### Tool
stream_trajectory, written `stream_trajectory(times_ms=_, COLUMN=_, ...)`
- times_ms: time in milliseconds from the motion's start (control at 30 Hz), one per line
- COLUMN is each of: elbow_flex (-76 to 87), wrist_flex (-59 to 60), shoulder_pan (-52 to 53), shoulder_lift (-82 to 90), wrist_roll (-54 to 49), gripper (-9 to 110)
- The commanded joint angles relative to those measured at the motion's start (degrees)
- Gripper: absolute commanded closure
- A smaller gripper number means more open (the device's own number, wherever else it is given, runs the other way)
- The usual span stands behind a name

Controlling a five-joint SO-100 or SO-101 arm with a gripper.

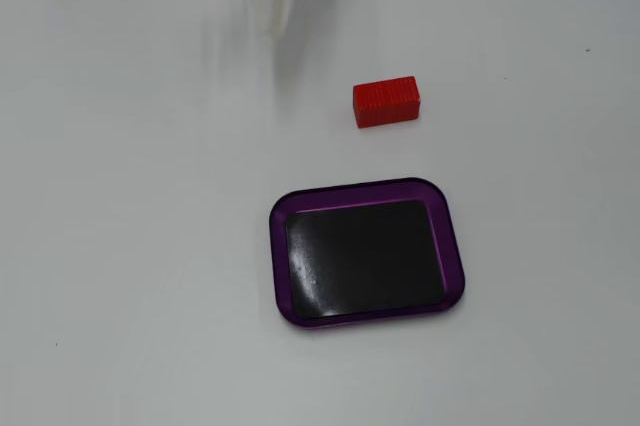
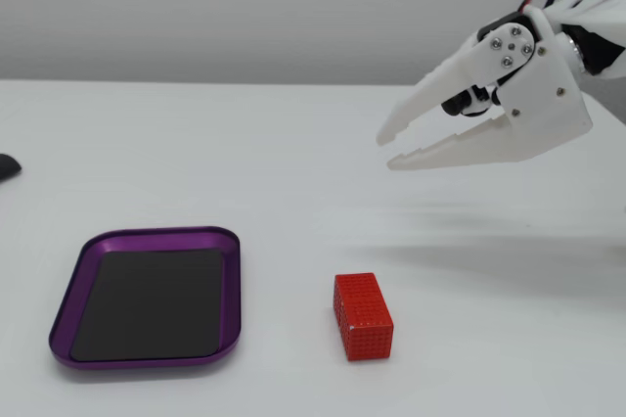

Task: Remove the cube from the box.

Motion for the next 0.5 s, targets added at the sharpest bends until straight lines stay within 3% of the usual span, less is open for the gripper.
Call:
stream_trajectory(times_ms=0, elbow_flex=0.2, wrist_flex=0.1, shoulder_pan=-0.1, shoulder_lift=1.0, wrist_roll=0.4, gripper=102)
stream_trajectory(times_ms=200, elbow_flex=0.4, wrist_flex=-0.4, shoulder_pan=-0.1, shoulder_lift=1.0, wrist_roll=0.7, gripper=102)
stream_trajectory(times_ms=467, elbow_flex=0.8, wrist_flex=-3.9, shoulder_pan=-4.1, shoulder_lift=1.0, wrist_roll=9.2, gripper=102)
